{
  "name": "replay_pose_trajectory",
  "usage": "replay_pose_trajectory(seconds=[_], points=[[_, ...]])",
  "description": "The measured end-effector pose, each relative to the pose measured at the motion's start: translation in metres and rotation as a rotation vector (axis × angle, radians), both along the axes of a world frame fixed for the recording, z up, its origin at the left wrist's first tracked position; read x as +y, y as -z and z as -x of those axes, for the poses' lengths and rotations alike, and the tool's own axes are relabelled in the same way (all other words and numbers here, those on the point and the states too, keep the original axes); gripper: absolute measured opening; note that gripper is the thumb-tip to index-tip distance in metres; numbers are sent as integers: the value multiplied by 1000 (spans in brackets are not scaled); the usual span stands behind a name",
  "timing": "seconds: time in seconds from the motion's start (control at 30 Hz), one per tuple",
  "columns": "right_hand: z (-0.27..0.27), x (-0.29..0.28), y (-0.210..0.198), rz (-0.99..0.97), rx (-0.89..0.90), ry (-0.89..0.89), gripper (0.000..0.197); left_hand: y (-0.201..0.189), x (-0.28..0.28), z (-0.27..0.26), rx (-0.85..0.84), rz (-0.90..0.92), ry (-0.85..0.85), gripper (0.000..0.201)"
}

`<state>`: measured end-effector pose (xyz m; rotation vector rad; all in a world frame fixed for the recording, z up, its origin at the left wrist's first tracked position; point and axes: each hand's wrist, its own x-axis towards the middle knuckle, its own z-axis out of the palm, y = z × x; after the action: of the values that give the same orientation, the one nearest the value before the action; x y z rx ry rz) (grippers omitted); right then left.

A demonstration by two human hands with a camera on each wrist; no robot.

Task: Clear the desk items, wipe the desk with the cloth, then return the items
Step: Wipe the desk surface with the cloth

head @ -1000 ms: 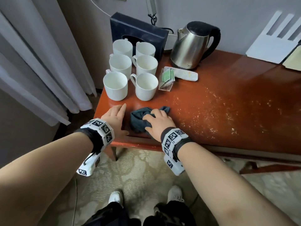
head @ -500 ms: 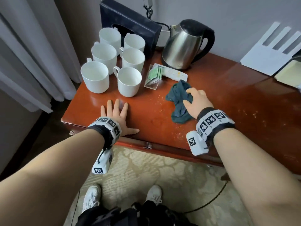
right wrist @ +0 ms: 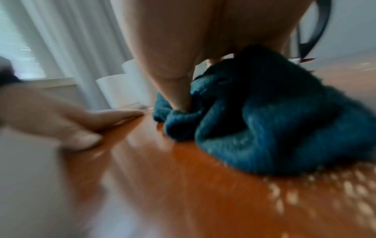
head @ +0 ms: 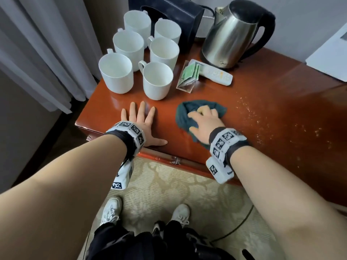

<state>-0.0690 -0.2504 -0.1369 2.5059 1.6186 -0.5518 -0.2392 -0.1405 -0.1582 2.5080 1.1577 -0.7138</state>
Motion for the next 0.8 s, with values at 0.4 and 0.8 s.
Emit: replay_pose_trajectory(seconds=[0.4, 0.8], points=[[-16, 1, -10, -79, -77, 321, 49, -2, 1, 2, -3, 21, 8, 118], [-1, 32, 4, 25, 61, 41, 62, -1, 2, 2, -11, 32, 9, 120]])
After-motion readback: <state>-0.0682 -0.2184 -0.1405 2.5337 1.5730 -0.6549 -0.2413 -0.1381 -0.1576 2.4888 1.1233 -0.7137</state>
